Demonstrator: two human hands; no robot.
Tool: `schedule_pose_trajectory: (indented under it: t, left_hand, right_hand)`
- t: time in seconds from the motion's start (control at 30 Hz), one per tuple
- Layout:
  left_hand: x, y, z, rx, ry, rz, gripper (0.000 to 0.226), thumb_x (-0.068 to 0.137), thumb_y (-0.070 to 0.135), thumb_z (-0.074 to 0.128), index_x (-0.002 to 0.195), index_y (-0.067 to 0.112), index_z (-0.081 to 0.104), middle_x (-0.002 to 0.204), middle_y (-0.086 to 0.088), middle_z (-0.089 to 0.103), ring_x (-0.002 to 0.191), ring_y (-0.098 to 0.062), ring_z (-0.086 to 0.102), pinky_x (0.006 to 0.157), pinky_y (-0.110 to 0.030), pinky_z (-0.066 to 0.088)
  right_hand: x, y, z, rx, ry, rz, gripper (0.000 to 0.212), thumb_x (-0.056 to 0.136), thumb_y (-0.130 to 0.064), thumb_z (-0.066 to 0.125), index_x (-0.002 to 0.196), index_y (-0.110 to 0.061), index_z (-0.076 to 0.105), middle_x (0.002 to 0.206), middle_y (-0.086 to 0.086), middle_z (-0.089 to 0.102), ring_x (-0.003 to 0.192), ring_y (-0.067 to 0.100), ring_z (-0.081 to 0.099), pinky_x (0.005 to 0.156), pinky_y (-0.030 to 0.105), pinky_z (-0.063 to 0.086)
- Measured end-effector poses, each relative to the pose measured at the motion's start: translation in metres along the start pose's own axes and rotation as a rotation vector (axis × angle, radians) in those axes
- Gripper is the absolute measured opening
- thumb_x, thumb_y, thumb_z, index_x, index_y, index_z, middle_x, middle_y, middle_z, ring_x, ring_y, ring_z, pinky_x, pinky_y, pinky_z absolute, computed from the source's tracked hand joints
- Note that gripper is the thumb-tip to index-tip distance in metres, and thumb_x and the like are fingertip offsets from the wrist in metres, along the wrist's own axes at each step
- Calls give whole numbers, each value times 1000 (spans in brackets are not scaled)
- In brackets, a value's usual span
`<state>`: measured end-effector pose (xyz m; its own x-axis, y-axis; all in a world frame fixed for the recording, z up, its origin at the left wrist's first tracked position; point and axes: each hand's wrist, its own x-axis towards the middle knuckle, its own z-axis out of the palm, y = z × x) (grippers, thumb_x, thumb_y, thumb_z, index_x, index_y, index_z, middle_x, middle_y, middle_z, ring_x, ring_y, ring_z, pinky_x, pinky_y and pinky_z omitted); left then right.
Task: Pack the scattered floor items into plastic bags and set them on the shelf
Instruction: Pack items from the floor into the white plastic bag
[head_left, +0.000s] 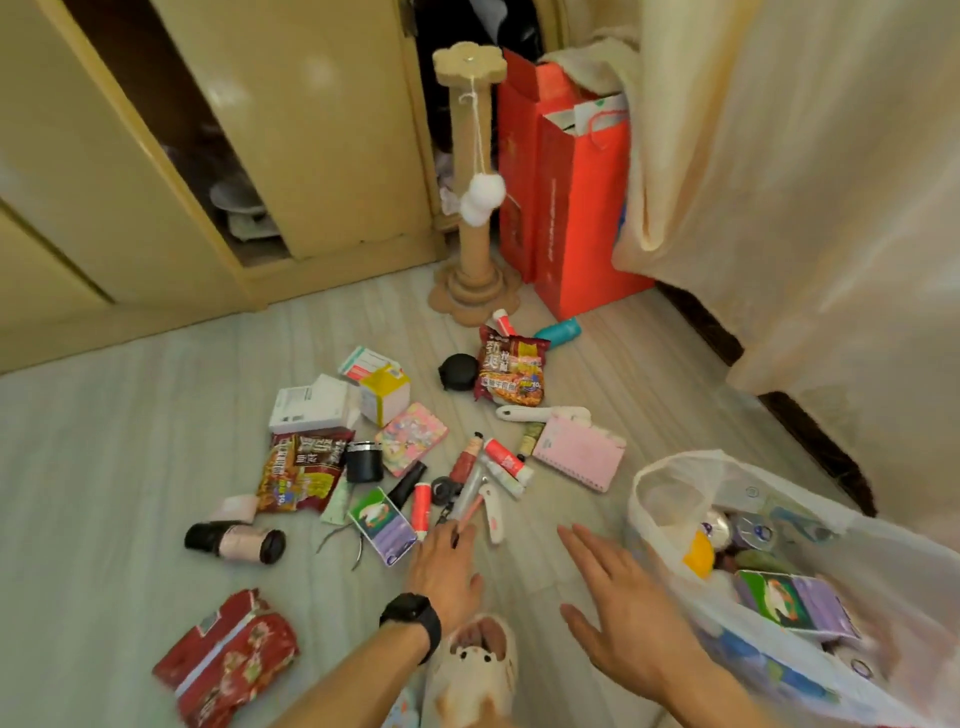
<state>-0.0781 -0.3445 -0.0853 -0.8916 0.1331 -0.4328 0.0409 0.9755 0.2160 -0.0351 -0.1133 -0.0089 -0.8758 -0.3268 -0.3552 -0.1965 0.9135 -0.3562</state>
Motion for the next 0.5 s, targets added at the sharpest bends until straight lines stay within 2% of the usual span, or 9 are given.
schedule_pose_trajectory:
  t: [0.1,0.2,0.27,0.33,0.43,0.5]
  left_hand:
    - [-6,-32,12,50,-66,-114,68,87,35,53,149,29,25,156,-6,21,145,-29,19,116,-45,23]
    - [-2,-52,15,91,-92,-161,67,89,38,49,150,27,22,162,-9,8,149,-30,3,120,-50,8]
    - [9,-60,14,110,-109,-187,75,91,43,47,155,27,11,163,-10,0,149,-33,-1,120,-53,5]
    - [22,-66,15,51,-118,-256,80,91,48,47,155,34,2,163,-9,-4,149,-36,1,118,-56,10]
    - [42,-76,18,-188,-65,-474,72,90,55,46,152,47,8,163,-10,-1,145,-40,16,113,-55,25]
    - [54,-84,21,-258,-81,-557,72,92,62,43,152,47,6,162,-15,-2,144,-42,19,112,-52,29]
  right_hand:
    - [35,-1,30,-102,-230,-35,81,96,-46,44,152,-39,-14,165,-2,-1,150,23,7,120,40,17]
    - [71,3,53,-212,-388,-33,78,98,-42,44,153,-37,-10,165,5,-7,150,29,2,120,48,14]
    - [97,1,56,-255,-406,-31,77,98,-42,44,154,-33,-8,164,9,-3,150,32,5,119,49,15]
    - [126,-4,58,-271,-354,-52,76,100,-43,41,154,-33,-11,161,13,11,146,34,16,116,49,23]
    - [167,-16,67,-241,-263,-97,69,101,-51,31,151,-43,-16,147,15,34,130,34,38,102,47,37]
    - [185,-21,77,-210,-280,-69,64,100,-57,25,150,-47,-15,146,14,34,126,34,42,95,46,40]
